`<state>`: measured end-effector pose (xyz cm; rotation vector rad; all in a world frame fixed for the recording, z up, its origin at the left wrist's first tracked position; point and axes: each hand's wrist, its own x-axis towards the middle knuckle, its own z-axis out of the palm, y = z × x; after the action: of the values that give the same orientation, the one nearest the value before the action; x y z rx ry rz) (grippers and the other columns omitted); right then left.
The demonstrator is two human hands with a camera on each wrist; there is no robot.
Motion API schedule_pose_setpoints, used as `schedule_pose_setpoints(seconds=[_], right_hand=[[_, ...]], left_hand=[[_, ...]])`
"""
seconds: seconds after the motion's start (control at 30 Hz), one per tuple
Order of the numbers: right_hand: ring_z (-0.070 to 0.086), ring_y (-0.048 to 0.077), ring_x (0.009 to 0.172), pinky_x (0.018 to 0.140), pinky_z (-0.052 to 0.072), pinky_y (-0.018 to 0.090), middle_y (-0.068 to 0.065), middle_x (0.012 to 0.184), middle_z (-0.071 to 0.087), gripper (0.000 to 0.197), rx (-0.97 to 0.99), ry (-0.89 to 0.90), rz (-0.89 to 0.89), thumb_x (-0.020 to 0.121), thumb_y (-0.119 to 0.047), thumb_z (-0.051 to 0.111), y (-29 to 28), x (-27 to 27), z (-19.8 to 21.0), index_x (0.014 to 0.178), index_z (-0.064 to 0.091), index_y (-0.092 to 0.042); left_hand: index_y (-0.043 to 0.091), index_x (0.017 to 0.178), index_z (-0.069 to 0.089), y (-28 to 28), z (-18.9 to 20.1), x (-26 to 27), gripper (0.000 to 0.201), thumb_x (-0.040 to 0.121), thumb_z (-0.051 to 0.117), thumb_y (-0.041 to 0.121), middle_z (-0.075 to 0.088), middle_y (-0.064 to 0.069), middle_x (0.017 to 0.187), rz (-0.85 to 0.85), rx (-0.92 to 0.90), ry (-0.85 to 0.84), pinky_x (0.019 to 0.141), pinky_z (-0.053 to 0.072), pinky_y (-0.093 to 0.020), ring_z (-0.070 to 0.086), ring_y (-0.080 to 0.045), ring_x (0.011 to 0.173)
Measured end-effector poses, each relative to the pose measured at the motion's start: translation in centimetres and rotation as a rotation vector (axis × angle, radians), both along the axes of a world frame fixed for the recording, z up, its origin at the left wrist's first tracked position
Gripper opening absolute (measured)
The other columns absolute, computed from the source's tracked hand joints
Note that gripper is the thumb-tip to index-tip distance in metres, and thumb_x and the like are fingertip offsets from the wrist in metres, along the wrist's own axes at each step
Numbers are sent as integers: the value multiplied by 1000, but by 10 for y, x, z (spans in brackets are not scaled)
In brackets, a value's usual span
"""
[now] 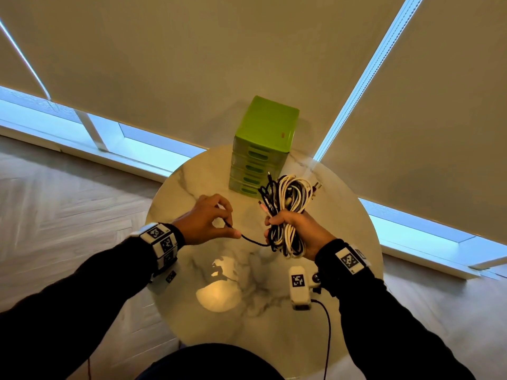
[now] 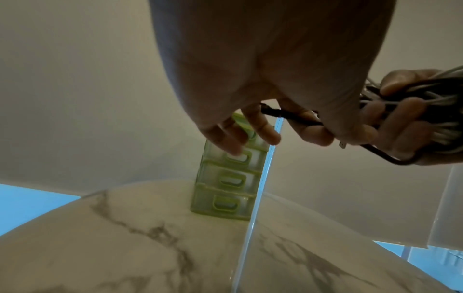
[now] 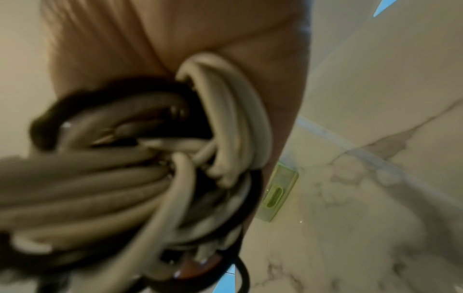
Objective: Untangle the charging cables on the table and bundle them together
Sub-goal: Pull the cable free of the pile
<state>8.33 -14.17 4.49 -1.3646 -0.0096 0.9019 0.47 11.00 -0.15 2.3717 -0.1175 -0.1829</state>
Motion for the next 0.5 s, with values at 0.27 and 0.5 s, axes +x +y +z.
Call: schedule_pose_setpoints(seconds=[0.27,0.5], right_hand=[[67,31,107,99,53,49,10,104,75,34,-350,-303,252,71,-11,75,19,-8,-10,105,74,-12],[70,15,81,80,55,36,0,83,76,13,-356,-400,23,72,-14,77,26,-17,-24,85,74,-13]], left_hand=[[13,97,59,-26,15,13,6,97,65,11,76,-6,92,195,-433,22,82,60,-28,75,-13,86],[9,102,55,-40,13,8,13,100,59,21,71,-7,90,362,-462,99,61,53,-23,67,-9,65]])
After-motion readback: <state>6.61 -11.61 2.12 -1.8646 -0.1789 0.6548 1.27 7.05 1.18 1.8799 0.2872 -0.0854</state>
